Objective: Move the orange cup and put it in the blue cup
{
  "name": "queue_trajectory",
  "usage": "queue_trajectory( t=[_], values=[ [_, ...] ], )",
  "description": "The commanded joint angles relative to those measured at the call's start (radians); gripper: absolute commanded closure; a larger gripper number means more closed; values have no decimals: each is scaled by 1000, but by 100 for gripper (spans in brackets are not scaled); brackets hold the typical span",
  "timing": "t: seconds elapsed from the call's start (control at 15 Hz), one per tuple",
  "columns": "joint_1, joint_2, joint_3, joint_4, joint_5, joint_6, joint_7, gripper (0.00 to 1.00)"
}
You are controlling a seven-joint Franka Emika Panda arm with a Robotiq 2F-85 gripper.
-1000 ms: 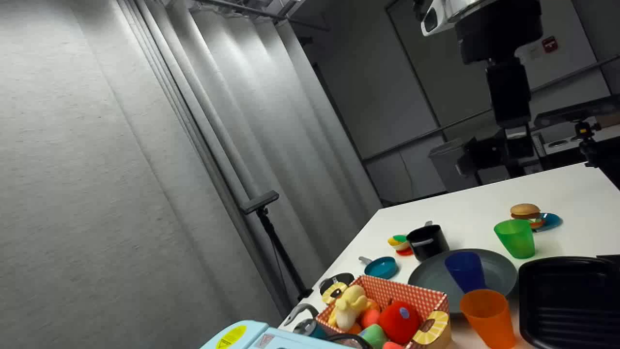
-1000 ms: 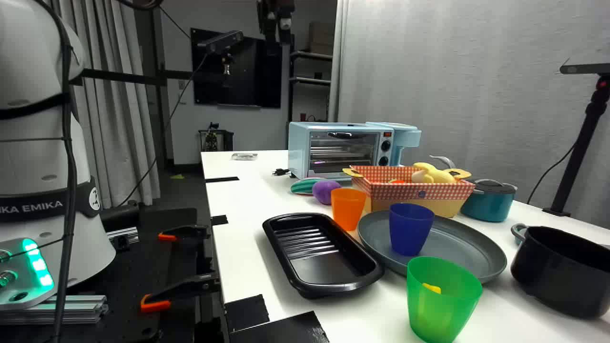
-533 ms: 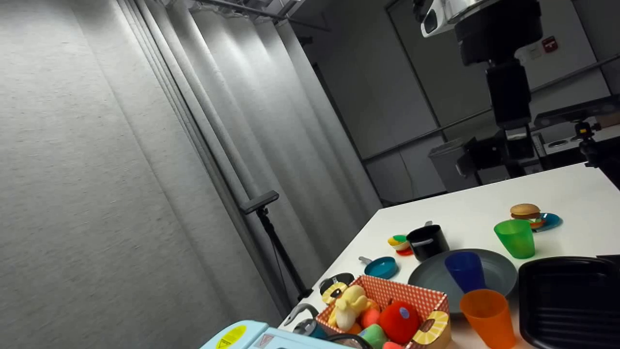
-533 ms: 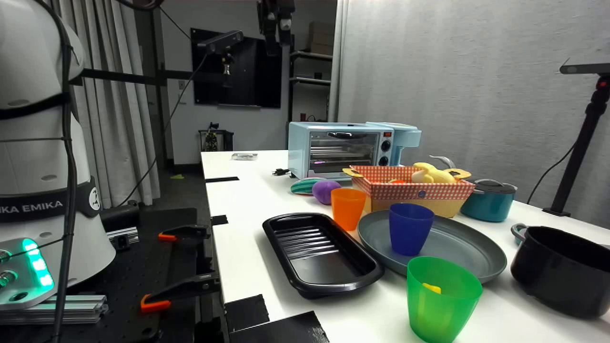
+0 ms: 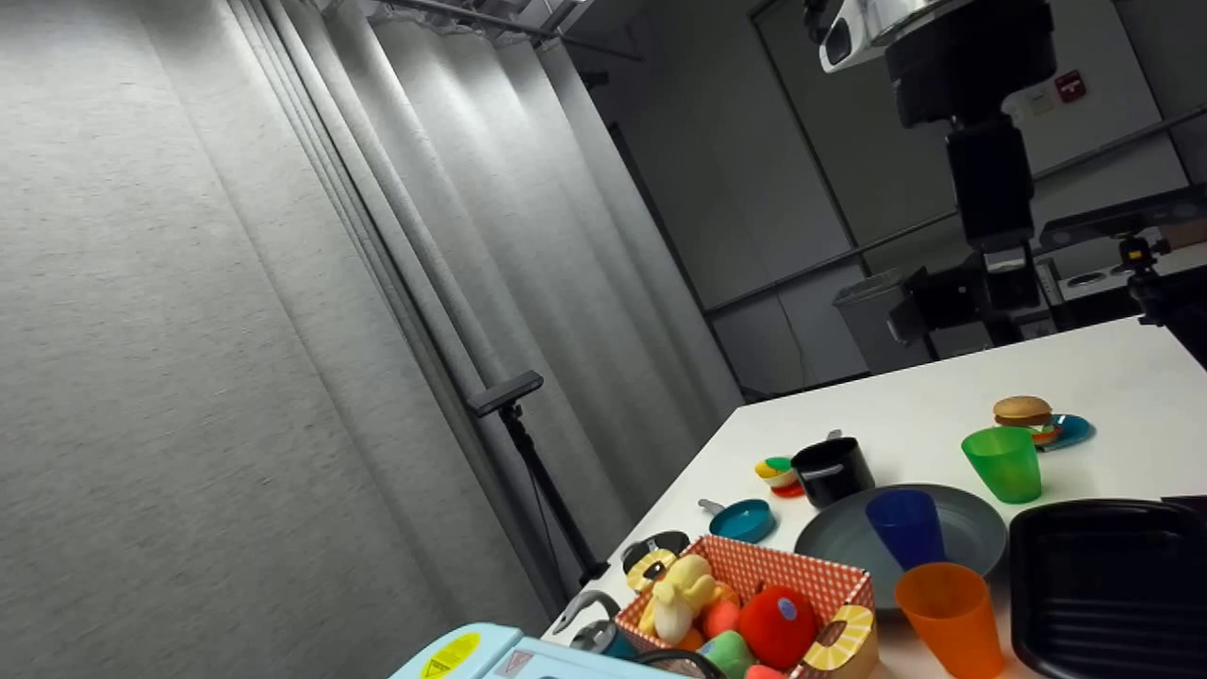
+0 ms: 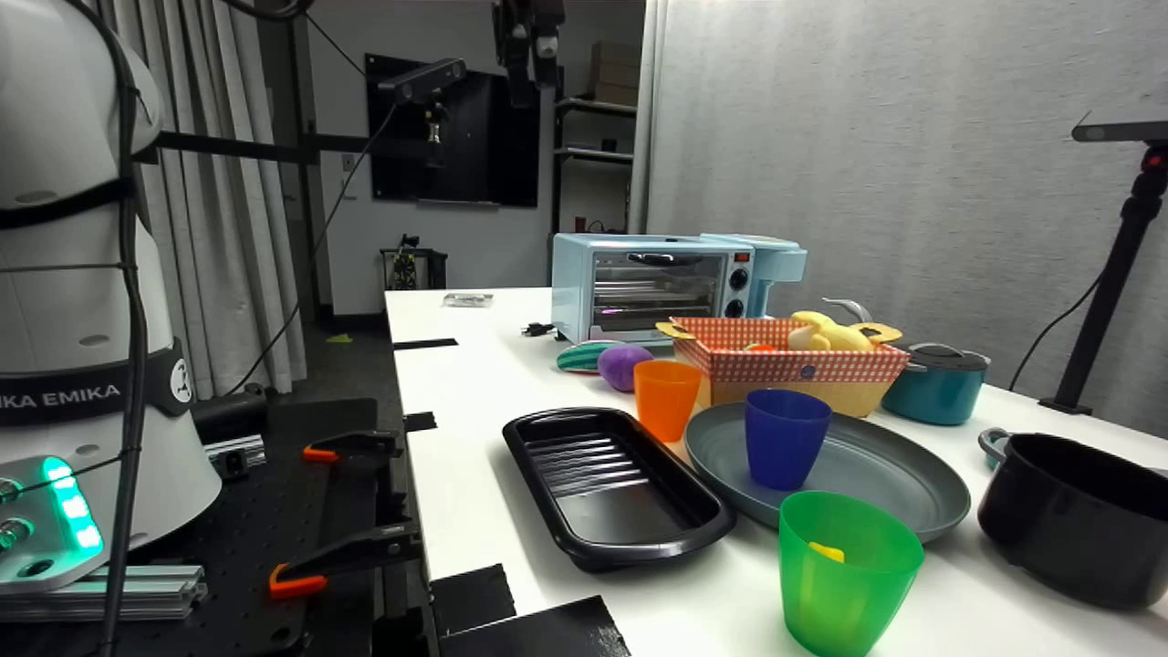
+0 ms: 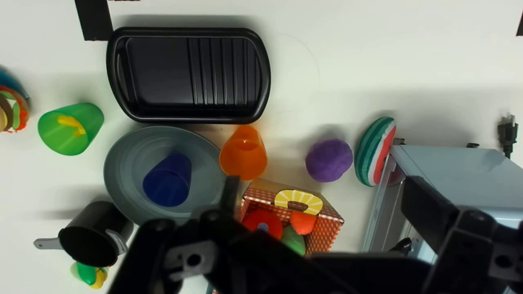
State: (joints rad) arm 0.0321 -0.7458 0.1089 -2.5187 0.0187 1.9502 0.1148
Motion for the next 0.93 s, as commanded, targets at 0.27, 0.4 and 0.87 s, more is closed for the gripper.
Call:
queue_trajectory(
  t=[0.27,0.4,0.87],
  values=[
    [5,1,-4,2,-3,-1,3,0],
    [5,1,-4,2,-3,-1,3,0],
    [0,71,-16,6,-14,10,-16,0]
  ],
)
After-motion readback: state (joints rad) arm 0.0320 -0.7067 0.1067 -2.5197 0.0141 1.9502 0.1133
